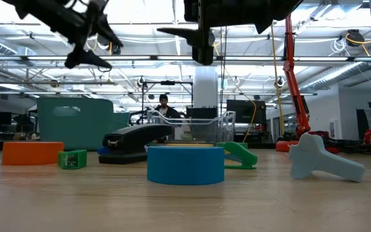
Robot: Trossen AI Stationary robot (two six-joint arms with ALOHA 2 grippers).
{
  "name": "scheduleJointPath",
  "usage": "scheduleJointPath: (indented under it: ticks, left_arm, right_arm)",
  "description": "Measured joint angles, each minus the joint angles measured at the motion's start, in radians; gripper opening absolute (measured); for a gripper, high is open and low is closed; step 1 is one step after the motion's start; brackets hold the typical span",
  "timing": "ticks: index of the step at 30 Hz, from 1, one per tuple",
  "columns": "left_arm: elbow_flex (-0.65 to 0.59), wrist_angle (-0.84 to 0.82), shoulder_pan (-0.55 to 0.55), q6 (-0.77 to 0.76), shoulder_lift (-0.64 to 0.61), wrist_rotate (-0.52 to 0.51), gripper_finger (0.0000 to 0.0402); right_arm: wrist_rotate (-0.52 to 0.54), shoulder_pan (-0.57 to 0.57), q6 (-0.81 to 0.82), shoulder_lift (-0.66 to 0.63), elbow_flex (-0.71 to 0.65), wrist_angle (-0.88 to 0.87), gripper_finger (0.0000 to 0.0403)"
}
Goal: Pick and place Stapler, Stapler remover, tape
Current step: Put the large black stapler into the green bin
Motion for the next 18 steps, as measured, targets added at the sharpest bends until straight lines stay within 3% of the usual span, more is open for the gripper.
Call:
scheduleJointPath:
  ticks: [10, 18]
  left_arm:
    - [0.000, 0.006, -0.404, -0.228, 0.012, -0.211, 0.0324]
    - [0.000, 0.009, -0.584, -0.352, 0.124, -0.334, 0.0323]
  right_arm:
    - [-0.021, 0.000, -0.094, 0.000, 0.000, -0.141, 0.0221]
    - [-0.013, -0.014, -0.272, -0.097, -0.025, -0.226, 0.0221]
